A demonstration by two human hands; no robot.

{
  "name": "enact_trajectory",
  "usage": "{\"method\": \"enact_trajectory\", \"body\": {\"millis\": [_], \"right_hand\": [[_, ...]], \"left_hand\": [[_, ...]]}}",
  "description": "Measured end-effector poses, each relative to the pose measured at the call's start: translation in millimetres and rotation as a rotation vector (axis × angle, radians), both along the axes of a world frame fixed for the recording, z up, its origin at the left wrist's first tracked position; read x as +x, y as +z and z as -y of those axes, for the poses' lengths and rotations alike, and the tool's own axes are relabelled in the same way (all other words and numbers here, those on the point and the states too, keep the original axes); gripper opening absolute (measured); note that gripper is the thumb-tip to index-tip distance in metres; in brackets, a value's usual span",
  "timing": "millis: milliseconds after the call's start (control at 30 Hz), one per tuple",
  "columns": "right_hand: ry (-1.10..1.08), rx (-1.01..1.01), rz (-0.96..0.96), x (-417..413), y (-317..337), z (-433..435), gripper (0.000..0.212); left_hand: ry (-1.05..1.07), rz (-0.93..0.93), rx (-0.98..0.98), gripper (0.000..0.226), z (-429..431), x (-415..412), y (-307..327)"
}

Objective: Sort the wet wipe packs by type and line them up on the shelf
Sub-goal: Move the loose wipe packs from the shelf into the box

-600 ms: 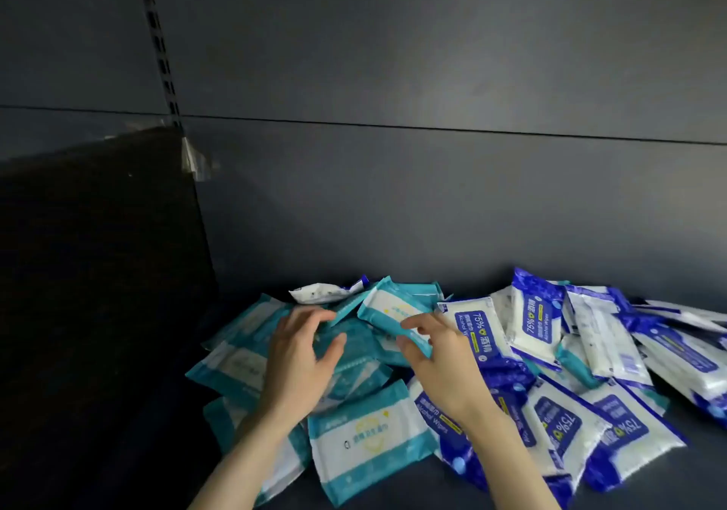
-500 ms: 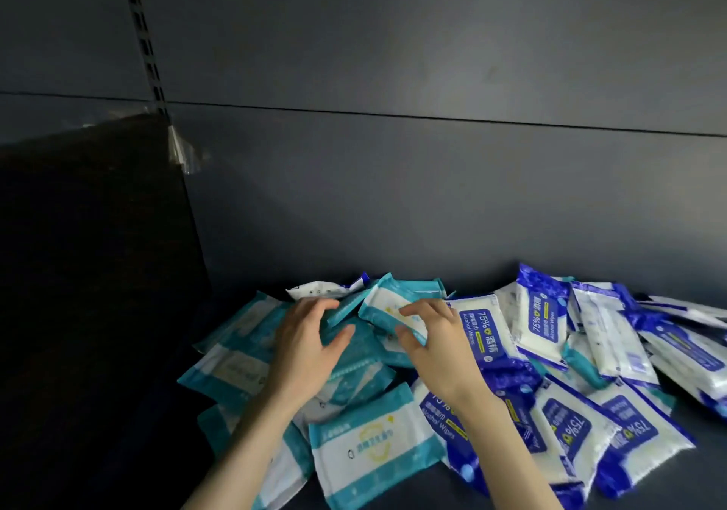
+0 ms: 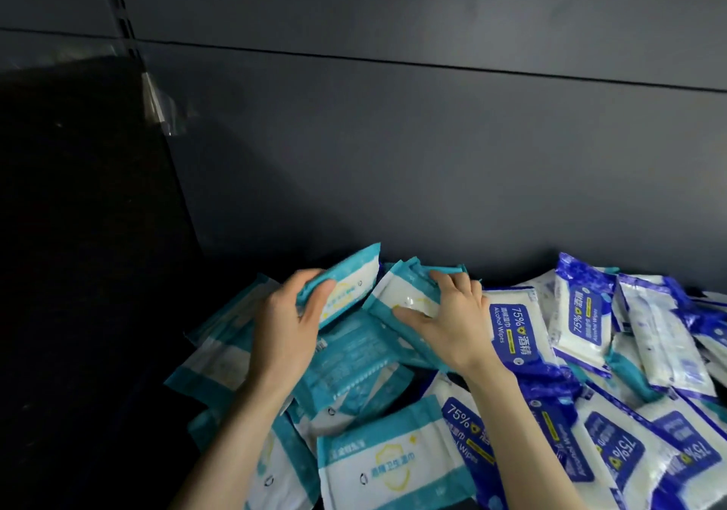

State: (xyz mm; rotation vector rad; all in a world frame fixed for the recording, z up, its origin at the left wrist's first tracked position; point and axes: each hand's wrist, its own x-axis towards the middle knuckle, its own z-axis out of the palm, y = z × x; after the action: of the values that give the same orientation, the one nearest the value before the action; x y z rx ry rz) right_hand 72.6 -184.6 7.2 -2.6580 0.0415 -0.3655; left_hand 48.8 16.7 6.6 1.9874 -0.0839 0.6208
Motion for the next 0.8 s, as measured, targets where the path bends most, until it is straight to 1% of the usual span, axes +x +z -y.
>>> {"method": "enact_trajectory", "body": {"millis": [67, 133, 233, 300, 400, 433, 500, 533, 600, 667, 767, 800], "right_hand": [[0.018, 0.164, 0.080, 0, 1, -2, 0.064], [0.051, 0.357, 0.093, -2, 6, -2, 0.051], [0.058, 0.579, 0.088, -10, 15, 0, 0.039], [0.063, 0.696, 0.100, -17, 23, 1, 0.037], [0.067, 0.789, 0.062, -26, 28, 4, 0.038], [0.063, 0.826, 0.040, -29, 29, 7, 0.034], [0.075, 0.914, -0.013, -36, 27, 11, 0.020], [0.091, 0.941, -0.045, -39, 25, 11, 0.018], [0.108, 0.958, -0.113, -45, 20, 10, 0.021], [0.112, 0.912, -0.160, -47, 14, 7, 0.023], [0.096, 0.827, -0.176, -47, 8, 3, 0.035], [0.092, 0.799, -0.177, -47, 7, 2, 0.037]], "left_hand": [[0.002, 0.013, -0.067, 0.013, -4, -5, 9], [-0.033, -0.008, -0.168, 0.006, -8, -10, 15], [-0.029, -0.044, -0.349, 0.010, -12, -15, 20], [-0.056, -0.102, -0.377, 0.013, -15, -14, 23], [-0.129, -0.265, -0.298, 0.013, -16, -14, 16], [-0.148, -0.312, -0.252, 0.011, -16, -15, 12], [-0.177, -0.397, -0.102, 0.008, -17, -15, 3], [-0.193, -0.432, -0.017, 0.011, -17, -15, -1], [-0.224, -0.478, 0.127, 0.038, -16, -15, -4], [-0.246, -0.535, 0.235, 0.061, -14, -13, -2], [-0.269, -0.653, 0.326, 0.085, -13, -7, 4], [-0.291, -0.696, 0.327, 0.086, -13, -4, 8]]}}
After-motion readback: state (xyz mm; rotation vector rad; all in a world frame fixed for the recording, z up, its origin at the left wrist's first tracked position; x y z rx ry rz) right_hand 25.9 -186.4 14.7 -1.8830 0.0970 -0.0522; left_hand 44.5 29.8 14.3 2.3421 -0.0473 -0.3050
